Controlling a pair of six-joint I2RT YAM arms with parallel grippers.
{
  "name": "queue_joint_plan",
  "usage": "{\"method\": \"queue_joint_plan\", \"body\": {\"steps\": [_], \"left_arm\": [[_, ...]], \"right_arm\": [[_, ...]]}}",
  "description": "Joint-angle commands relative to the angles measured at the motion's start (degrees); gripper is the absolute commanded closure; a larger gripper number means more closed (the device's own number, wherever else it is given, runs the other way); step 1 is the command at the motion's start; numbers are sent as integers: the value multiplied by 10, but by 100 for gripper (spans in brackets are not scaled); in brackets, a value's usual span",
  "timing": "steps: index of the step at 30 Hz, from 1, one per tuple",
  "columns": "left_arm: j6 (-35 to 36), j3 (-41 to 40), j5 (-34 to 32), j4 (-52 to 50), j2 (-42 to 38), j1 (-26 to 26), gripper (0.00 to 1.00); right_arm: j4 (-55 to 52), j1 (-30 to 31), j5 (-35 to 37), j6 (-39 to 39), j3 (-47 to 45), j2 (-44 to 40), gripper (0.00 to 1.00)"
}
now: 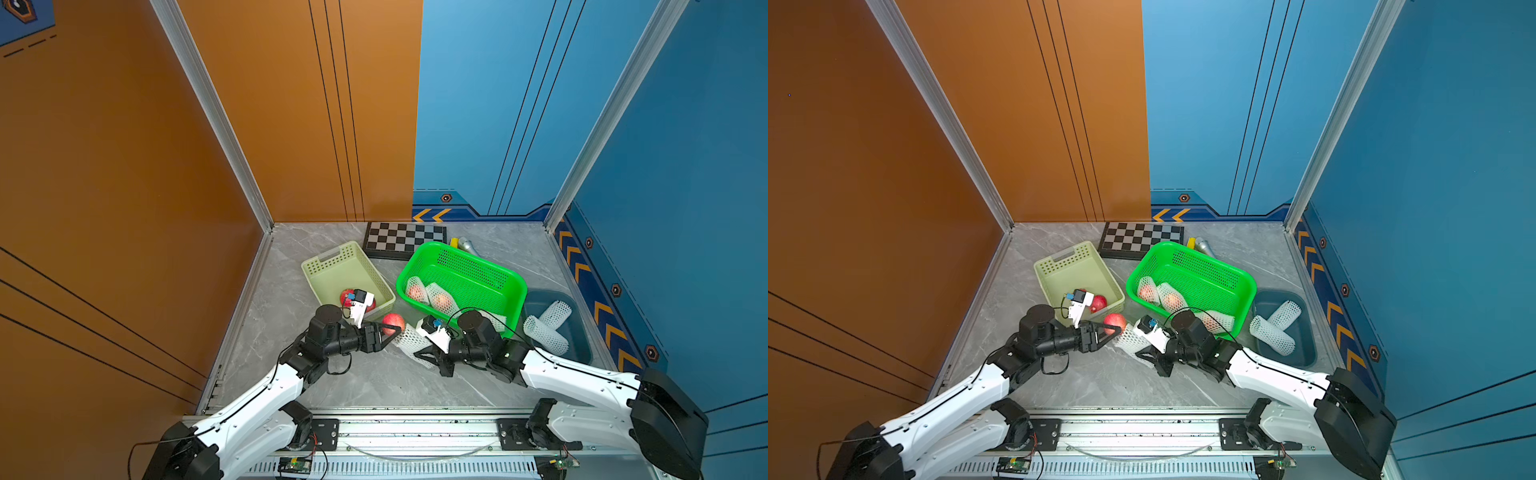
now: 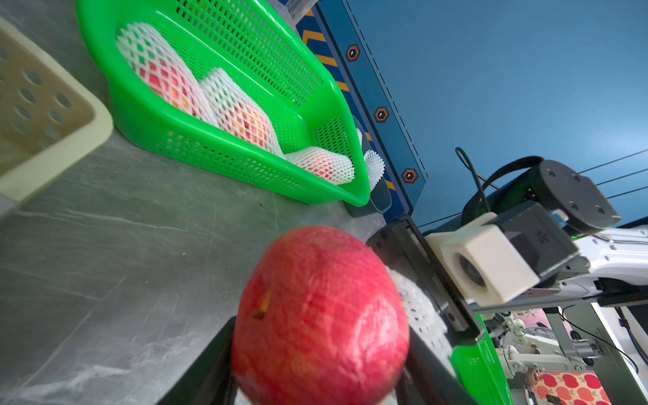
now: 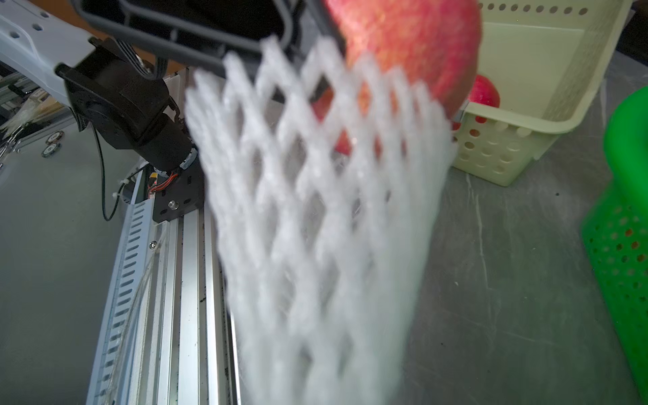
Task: Remove foam nets from apples
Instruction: Pick up the apple from the center of the board, then place the apple in the basket.
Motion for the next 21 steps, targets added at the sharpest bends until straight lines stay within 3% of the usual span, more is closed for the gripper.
{"method": "queue_joint_plan", "body": {"steps": [1, 5, 13, 21], "left_arm": [[11, 18, -17, -21, -14, 19, 36], [21, 27, -49, -43, -28, 38, 36], [62, 80, -206, -149, -35, 88, 34], [60, 150, -251, -188, 72, 152, 35]], "right_arm": [[-13, -2, 11, -1, 3, -10, 100], [-18, -4, 20, 1, 9, -3, 100], [-58, -51, 87, 67, 41, -7, 100], [-173, -85, 219, 178, 98, -53, 100]]}}
